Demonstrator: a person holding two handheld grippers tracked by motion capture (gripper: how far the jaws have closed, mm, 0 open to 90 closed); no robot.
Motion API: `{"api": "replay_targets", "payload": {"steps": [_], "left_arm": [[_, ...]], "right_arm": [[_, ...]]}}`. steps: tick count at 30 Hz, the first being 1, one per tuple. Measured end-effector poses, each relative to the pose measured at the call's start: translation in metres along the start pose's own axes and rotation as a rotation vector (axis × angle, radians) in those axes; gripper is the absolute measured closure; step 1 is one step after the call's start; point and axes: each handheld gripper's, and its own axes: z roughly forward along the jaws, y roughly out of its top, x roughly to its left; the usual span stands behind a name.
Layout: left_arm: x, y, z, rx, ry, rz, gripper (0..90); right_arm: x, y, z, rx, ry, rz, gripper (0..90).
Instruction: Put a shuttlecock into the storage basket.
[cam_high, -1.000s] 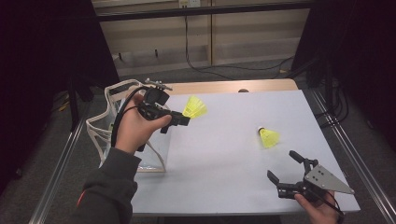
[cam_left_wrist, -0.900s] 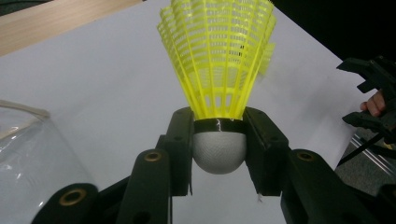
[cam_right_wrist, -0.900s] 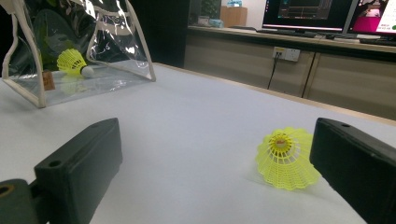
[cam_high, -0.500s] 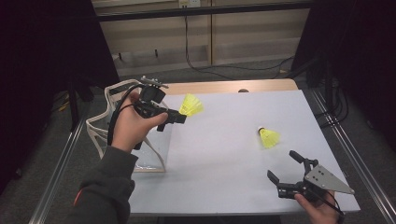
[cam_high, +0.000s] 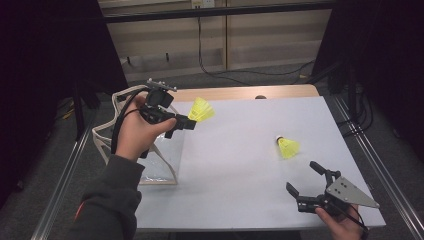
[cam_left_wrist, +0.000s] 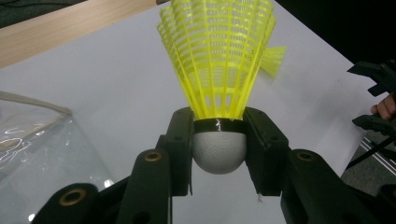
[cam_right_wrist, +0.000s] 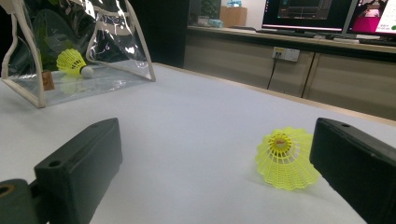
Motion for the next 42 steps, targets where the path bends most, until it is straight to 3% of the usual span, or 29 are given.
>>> {"api": "replay_targets", "payload": {"steps": [42], "left_arm": [[0.010, 0.005, -0.022, -0.012, 0.042, -0.021, 64.8]], "right_arm": [[0.000, 0.000, 0.000, 0.000, -0.002, -0.005, 2.3]]}}
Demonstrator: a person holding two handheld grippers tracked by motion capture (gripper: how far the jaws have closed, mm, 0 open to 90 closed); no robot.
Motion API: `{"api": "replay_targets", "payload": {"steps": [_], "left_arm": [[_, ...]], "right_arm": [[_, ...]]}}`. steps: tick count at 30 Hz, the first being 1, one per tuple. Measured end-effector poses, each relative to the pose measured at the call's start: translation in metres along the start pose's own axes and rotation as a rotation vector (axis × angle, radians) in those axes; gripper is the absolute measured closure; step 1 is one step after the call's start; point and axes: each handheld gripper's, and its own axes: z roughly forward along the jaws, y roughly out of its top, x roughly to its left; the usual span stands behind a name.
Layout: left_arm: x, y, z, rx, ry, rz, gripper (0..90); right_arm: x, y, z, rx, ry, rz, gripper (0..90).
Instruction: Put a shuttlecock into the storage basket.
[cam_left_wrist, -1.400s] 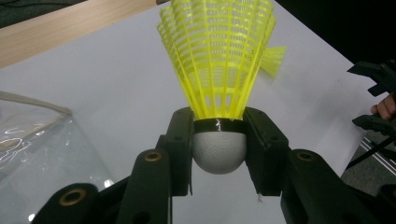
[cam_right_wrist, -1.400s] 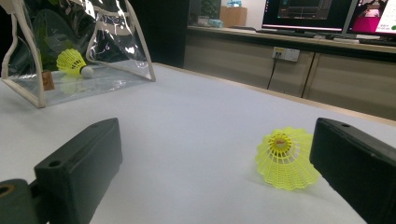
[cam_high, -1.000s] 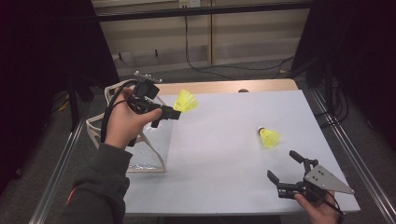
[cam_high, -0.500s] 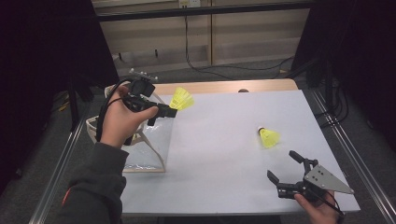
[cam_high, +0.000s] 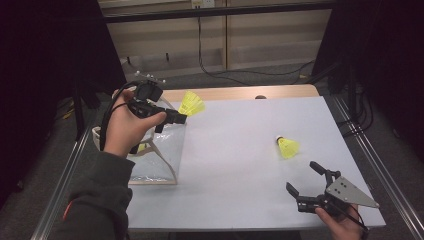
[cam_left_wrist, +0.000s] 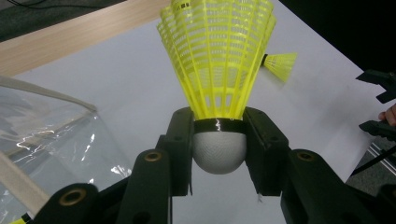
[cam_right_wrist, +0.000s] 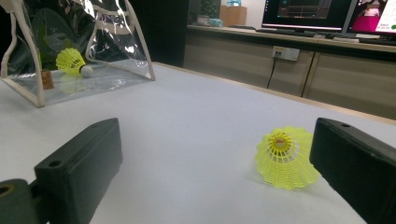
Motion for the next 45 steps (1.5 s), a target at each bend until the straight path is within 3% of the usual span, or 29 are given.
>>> {"api": "replay_targets", "payload": {"steps": [45], "left_arm": [[0.020, -0.007, -0.016, -0.016, 0.065, -0.040, 64.8]], "right_arm": [[0.000, 0.000, 0.000, 0.000, 0.002, 0.003, 2.3]]}}
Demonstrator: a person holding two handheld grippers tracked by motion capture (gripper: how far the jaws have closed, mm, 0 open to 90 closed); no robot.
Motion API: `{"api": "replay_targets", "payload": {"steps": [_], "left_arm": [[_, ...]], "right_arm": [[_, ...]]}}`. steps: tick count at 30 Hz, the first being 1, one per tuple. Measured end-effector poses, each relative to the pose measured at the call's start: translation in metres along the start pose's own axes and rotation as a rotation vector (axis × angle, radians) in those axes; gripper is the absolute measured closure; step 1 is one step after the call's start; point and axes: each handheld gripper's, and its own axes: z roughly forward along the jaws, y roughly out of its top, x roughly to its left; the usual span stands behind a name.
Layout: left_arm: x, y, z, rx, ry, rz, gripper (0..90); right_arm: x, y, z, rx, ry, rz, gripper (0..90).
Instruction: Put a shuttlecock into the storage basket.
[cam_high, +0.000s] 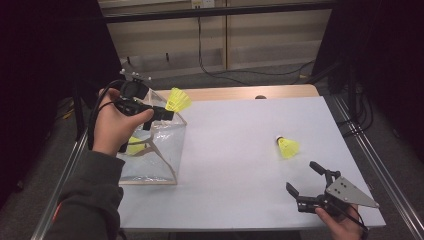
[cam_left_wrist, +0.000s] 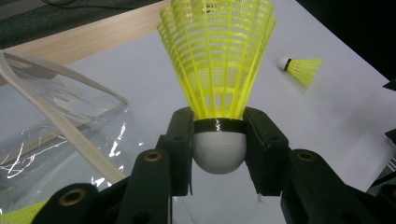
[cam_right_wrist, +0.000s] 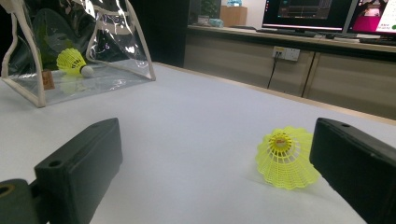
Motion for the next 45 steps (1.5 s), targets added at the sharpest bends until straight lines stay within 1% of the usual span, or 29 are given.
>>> {"api": "replay_targets", "payload": {"steps": [13, 15, 22, 31, 36, 39, 45], "left_arm": [[0.003, 0.000, -0.007, -0.006, 0.012, 0.000, 64.8], [0.004, -0.001, -0.008, -0.011, 0.015, -0.008, 64.8], [0.006, -0.002, -0.010, -0.007, 0.023, -0.010, 64.8], [0.009, -0.002, -0.014, -0.017, 0.028, -0.016, 64.8], [0.011, -0.003, -0.015, -0.022, 0.035, -0.028, 64.8], [0.013, -0.003, -0.016, -0.020, 0.041, -0.022, 64.8], [0.015, -0.004, -0.018, -0.022, 0.046, -0.031, 64.8]], "right_arm": [[0.000, 0.000, 0.000, 0.000, -0.001, 0.000, 2.3], [0.000, 0.000, 0.000, 0.000, -0.001, -0.002, 2.3], [0.000, 0.000, 0.000, 0.000, -0.001, -0.002, 2.3], [0.000, 0.000, 0.000, 0.000, -0.001, -0.003, 2.3], [0.000, 0.000, 0.000, 0.000, -0.001, -0.003, 2.3], [0.000, 0.000, 0.000, 0.002, 0.000, -0.003, 2.3], [0.000, 0.000, 0.000, 0.002, 0.000, -0.003, 2.3]]}}
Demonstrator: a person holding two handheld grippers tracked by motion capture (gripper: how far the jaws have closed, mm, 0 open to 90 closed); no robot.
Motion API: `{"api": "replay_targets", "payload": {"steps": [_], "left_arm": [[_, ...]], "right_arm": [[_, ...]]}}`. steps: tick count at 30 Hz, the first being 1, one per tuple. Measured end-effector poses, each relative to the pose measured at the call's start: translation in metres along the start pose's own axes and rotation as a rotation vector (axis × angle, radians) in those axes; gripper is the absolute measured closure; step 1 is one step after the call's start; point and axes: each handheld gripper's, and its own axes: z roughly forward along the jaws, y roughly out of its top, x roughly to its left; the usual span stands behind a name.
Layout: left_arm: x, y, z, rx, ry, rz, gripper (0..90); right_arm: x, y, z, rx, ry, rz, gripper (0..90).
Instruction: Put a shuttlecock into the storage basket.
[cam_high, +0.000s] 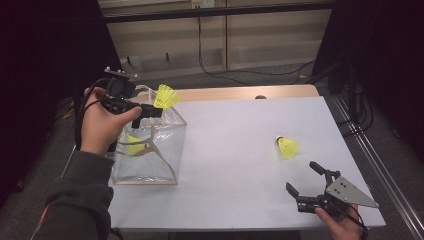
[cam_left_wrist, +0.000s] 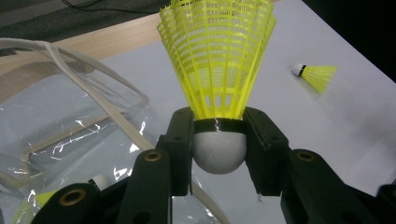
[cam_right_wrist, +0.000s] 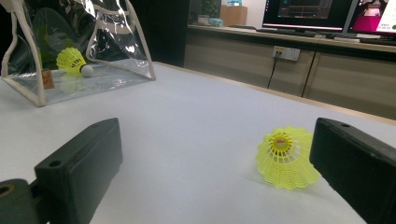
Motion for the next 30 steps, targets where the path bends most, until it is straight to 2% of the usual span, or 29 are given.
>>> {"api": "replay_targets", "payload": {"steps": [30], "left_arm": [[0.014, -0.008, -0.007, -0.018, 0.041, -0.032, 64.8]], "right_arm": [[0.000, 0.000, 0.000, -0.001, 0.001, -0.001, 2.3]]}}
